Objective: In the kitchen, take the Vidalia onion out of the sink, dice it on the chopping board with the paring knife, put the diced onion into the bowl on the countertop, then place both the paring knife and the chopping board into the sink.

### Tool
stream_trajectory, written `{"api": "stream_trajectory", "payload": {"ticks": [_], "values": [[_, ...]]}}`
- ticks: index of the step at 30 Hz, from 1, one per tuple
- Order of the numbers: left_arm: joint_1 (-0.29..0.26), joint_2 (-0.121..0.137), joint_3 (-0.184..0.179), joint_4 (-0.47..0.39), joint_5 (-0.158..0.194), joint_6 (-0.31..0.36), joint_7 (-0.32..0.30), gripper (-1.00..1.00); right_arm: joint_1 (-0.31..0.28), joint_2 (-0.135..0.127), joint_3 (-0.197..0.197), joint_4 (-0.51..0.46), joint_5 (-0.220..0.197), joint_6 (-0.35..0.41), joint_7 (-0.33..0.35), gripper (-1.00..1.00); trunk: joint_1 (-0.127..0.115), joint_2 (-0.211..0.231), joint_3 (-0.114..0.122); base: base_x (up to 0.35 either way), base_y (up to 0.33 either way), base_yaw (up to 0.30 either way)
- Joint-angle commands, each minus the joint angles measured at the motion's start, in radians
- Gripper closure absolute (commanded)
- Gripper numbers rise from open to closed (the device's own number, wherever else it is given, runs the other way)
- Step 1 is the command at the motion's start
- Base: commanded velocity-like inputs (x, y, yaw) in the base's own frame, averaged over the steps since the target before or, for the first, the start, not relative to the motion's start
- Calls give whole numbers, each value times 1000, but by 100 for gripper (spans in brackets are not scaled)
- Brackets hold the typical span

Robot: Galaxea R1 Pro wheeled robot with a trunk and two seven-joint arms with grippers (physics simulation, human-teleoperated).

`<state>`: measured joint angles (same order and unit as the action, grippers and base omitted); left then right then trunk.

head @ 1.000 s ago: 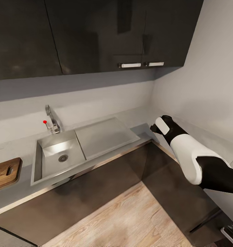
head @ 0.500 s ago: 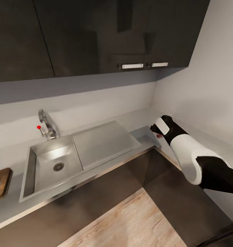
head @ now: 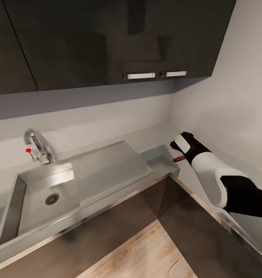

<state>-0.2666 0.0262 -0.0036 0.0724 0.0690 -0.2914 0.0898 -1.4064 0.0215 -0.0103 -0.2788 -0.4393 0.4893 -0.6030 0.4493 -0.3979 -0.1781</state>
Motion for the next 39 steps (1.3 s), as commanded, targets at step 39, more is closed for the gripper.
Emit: {"api": "stream_trajectory", "payload": {"ticks": [39], "values": [[-2,0,-1,6,8,-6,1,-100,-1,95,-109,73,-7,-324,-248,-100,1,-2,-22,37,-11,7]]}}
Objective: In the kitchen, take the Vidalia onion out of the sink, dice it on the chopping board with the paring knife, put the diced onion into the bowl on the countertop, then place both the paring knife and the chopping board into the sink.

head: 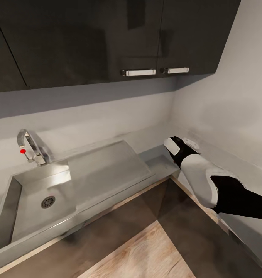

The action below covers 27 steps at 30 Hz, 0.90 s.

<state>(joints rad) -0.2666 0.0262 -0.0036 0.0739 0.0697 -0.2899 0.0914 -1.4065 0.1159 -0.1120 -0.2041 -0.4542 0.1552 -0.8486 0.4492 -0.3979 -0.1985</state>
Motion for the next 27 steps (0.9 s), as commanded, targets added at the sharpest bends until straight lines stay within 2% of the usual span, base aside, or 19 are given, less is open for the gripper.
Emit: {"api": "stream_trajectory", "payload": {"ticks": [1,10,27], "values": [[-2,0,-1,4,7,-8,-1,-100,0,1,-8,-1,8,10,-2,-100,1,-2,-4,154,-55,0],[-2,0,-1,4,7,-8,-1,-100,1,1,-8,-1,8,10,0,-100,1,-2,-17,42,-14,0],[-2,0,-1,4,7,-8,-1,-100,1,0,-8,0,9,15,0,-100,1,-2,-19,0,0,0]]}}
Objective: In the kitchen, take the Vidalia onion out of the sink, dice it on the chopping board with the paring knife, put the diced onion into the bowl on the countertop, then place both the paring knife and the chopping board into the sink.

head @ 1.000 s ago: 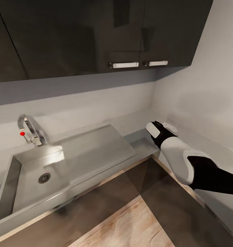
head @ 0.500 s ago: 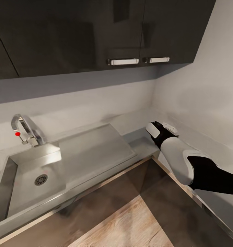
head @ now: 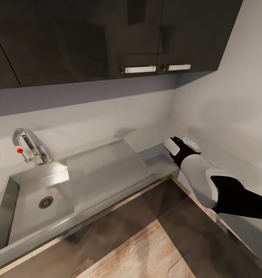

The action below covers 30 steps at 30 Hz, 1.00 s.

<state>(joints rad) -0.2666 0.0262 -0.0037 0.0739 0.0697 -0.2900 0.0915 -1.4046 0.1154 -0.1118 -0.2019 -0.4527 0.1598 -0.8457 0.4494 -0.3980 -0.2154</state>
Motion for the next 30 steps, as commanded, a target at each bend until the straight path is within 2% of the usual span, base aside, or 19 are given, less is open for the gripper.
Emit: {"api": "stream_trajectory", "payload": {"ticks": [1,7,16,30], "values": [[-2,0,-1,4,7,-8,-1,-100,-1,1,-8,-2,8,10,-3,-100,1,-2,-2,0,0,0],[-2,0,-1,4,7,-8,-1,-100,-1,1,-8,-2,8,11,-4,-100,1,-2,-2,28,-31,0],[-2,0,-1,4,7,-8,-1,-100,-1,0,-8,27,6,8,-1,-100,1,-2,-2,216,-142,0],[-2,1,-1,4,7,-8,-1,-100,-1,0,-8,33,6,7,0,-100,1,-2,-2,16,-8,0]]}}
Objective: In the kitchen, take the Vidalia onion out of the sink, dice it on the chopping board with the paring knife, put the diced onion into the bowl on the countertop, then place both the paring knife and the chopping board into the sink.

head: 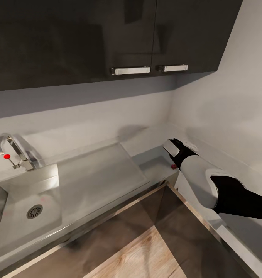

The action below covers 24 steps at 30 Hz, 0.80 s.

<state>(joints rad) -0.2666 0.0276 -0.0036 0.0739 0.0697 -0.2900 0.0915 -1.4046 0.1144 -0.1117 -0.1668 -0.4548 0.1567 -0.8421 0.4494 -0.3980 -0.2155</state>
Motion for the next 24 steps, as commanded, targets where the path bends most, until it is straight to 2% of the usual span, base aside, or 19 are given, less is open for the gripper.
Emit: {"api": "stream_trajectory", "payload": {"ticks": [1,24], "values": [[-2,0,-1,4,7,-8,-1,-100,-1,1,-8,-2,8,10,-3,-100,1,-2,-2,0,0,0],[-2,4,-1,4,7,-8,-1,-100,1,-1,-8,10,8,10,-2,-100,1,-2,-36,0,0,0]]}}
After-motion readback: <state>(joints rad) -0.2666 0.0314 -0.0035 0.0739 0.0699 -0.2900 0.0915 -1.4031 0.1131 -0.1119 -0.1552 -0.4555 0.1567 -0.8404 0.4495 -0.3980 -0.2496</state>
